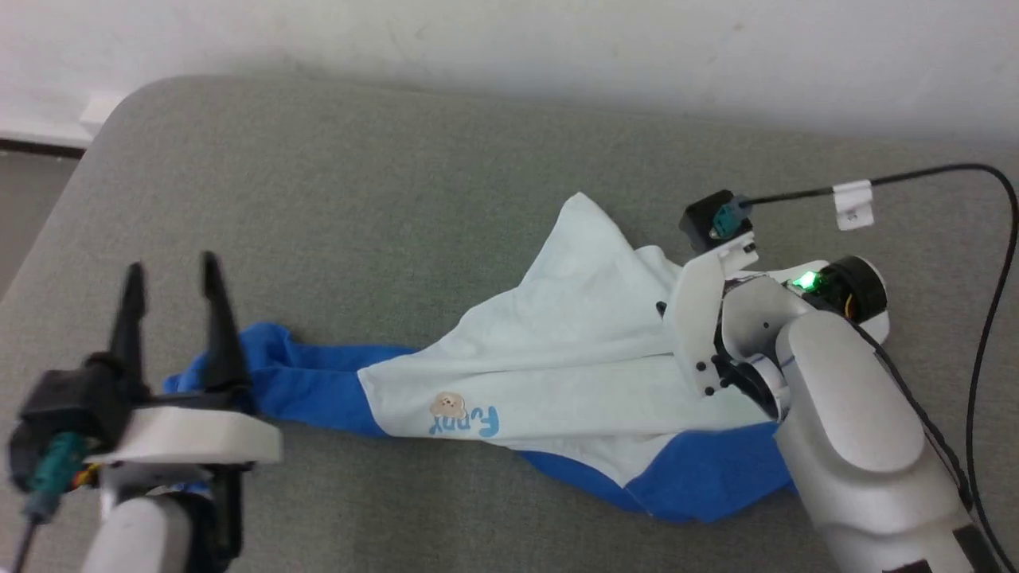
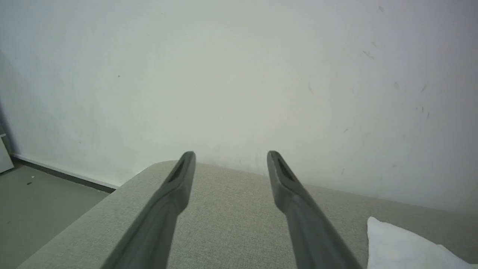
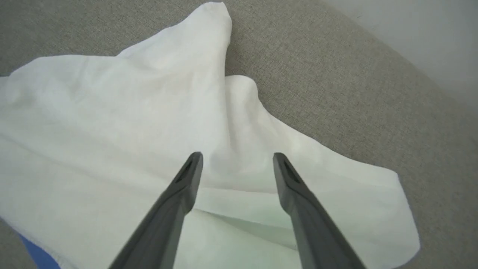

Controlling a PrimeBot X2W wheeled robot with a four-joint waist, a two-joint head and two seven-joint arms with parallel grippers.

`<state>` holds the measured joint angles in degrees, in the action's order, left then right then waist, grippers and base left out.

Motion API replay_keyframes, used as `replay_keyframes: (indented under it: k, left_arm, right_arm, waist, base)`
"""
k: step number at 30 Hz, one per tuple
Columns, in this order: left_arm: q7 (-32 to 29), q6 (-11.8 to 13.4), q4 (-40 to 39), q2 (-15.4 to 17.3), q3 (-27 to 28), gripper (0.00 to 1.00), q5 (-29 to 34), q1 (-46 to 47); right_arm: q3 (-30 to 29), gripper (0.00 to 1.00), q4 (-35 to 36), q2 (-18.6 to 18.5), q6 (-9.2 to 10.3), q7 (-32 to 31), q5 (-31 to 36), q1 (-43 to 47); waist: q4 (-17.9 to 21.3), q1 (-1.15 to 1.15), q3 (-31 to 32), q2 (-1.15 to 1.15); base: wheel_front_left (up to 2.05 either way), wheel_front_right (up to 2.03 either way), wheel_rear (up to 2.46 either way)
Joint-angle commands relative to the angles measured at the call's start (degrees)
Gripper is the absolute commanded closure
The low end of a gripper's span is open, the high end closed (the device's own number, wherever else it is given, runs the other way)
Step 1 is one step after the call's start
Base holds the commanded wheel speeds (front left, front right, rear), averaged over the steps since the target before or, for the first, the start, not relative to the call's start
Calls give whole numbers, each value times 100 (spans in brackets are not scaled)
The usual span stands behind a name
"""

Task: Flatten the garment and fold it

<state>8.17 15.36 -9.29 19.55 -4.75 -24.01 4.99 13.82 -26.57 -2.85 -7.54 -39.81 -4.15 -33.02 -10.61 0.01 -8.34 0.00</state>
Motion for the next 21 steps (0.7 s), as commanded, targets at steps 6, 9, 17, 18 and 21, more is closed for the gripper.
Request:
replay_keyframes:
  k: [6,9,17,18,21]
  left_arm:
    - [533,-500,563,-337,-621,0,212,399]
    - [615,-631,875,-520,-731,0,201,542]
    - [679,-989,1278,-954,-800,0,215,900]
    - [680,-1035,1282,-1015,-790,0,237,932]
    - [681,-1185,1302,-1185,-755,0,315,1002]
  right_arm:
    - [305,0,-811,-3,5,-171,259,-513]
    - [508,0,-1172,-4,5,-391,339,-632]
    - [518,100,-1413,-123,5,-254,244,-1251]
    - [461,100,-1408,-141,5,-151,260,-1408]
    - [177,100,-1413,-151,5,246,400,-1935]
  waist:
    - [-387,-1,-515,0]
    - [-491,-1,-633,0]
    - [-875,-1,-922,0]
    - [-927,-1,-952,0]
    - [-1083,-1,-1031,0]
  base:
    - [0,0,0]
    - [0,0,0]
    - [0,0,0]
    - [0,0,0]
    - [0,0,0]
